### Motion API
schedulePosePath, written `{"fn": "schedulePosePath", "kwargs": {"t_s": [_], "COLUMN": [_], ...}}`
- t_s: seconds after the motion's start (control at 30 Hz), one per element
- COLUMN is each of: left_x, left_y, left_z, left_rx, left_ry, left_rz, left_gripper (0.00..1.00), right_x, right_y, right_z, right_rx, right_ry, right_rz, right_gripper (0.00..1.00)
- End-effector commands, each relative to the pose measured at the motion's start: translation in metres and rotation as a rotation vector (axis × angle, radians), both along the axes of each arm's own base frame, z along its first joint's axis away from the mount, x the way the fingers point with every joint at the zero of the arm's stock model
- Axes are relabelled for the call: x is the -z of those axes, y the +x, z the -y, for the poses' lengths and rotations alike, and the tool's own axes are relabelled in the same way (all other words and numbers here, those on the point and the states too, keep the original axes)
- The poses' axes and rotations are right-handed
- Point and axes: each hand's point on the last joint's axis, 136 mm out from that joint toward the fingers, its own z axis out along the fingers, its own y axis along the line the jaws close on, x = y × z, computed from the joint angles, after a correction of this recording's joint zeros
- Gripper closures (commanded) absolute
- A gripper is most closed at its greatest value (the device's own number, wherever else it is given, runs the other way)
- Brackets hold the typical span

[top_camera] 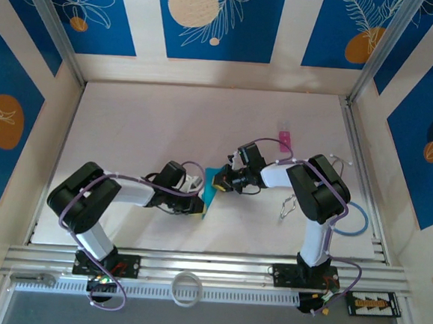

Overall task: Fold a paper plane with a square sheet of paper (pick it up from the middle)
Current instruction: Fold the wing for the fifth time at the center of the table.

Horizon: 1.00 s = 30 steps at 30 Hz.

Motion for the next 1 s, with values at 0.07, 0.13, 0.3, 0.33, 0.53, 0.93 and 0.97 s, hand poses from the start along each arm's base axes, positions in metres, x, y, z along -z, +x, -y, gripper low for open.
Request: {"fn": "schedulePosePath", "kwargs": {"t_s": [0.07,0.13,0.3,0.33,0.53,0.93,0.97], "left_x": [0.002,0.002,0.002,0.002,0.004,0.001,0.000], "left_y": [-0.020,-0.022,-0.027,-0.028,-0.030,-0.034,-0.034], "left_z": [-0.004,-0.004,-0.005,-0.005,-0.010,-0.008,-0.007], "left_rx": [0.066,0.074,0.096,0.101,0.119,0.143,0.149], "left_ry": [0.042,0.045,0.058,0.061,0.116,0.106,0.100], "left_rz": [-0.041,-0.043,-0.043,-0.043,-0.030,-0.028,-0.027], "left_gripper": [0.98,0.90,0.95,0.99,0.93,0.91,0.93], "right_x": [0.025,0.026,0.026,0.026,0.027,0.029,0.029], "right_y": [-0.012,-0.012,-0.012,-0.013,-0.012,-0.013,-0.013], "right_z": [0.017,0.018,0.018,0.018,0.019,0.020,0.020], "right_rx": [0.031,0.031,0.032,0.032,0.035,0.039,0.040], "right_ry": [-0.117,-0.120,-0.122,-0.122,-0.127,-0.133,-0.133], "right_rz": [-0.062,-0.065,-0.064,-0.065,-0.065,-0.070,-0.069], "right_gripper": [0.93,0.93,0.93,0.93,0.93,0.93,0.93]}}
